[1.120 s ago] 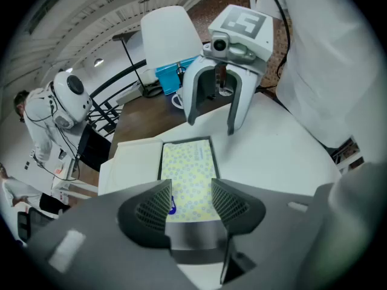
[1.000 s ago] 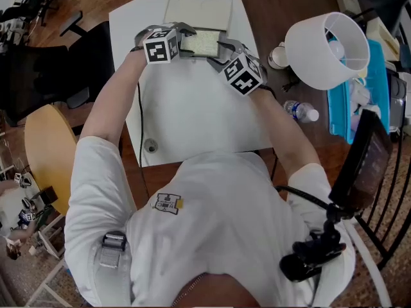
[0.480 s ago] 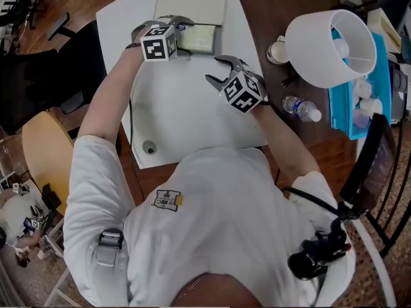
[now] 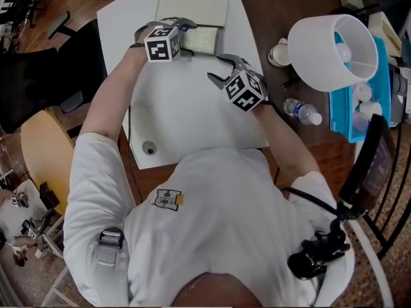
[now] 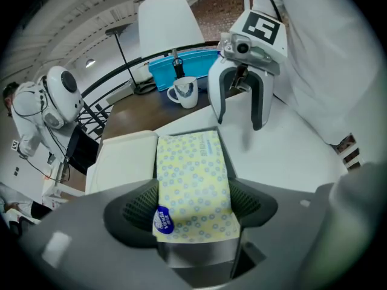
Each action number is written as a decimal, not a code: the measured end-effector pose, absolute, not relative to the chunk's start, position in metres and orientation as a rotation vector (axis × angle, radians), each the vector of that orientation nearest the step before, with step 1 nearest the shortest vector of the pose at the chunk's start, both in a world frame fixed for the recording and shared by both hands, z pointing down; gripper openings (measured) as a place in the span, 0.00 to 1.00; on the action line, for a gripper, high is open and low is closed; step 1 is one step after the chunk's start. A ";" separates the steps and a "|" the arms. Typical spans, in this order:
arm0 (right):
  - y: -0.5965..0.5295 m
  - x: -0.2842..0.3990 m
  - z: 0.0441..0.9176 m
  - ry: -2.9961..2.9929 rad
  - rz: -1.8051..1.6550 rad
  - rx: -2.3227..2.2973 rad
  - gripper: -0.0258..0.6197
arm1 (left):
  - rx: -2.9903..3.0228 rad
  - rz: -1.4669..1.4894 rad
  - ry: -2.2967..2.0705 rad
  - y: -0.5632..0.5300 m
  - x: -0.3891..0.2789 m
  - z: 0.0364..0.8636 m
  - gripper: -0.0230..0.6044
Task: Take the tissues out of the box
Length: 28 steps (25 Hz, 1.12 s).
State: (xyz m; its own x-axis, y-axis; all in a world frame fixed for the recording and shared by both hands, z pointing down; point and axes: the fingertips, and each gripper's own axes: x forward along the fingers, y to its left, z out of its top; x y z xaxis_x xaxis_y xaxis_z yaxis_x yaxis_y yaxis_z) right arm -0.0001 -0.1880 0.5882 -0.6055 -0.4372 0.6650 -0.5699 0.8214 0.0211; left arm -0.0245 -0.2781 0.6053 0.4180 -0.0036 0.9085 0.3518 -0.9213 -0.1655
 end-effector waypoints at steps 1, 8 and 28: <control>-0.189 0.000 0.588 -2.315 0.248 0.738 0.40 | -2.344 -1.505 -0.295 -0.278 -0.025 0.605 0.61; -0.192 0.004 0.572 -2.326 0.205 0.768 0.39 | -2.360 -1.445 -0.152 -0.283 -0.037 0.568 0.60; -0.021 -0.013 0.606 -2.272 0.193 0.590 0.37 | -2.620 -1.560 0.004 -0.019 -0.098 0.613 0.61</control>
State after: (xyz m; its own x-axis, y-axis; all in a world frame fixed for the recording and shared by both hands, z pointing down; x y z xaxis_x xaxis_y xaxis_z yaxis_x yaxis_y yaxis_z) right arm -0.0133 -0.0210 0.6058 -0.5996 -0.3548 0.7173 -0.4704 0.8814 0.0427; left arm -0.0979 -0.0194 0.6131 0.4775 -0.0494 0.8772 0.0453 -0.9957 -0.0807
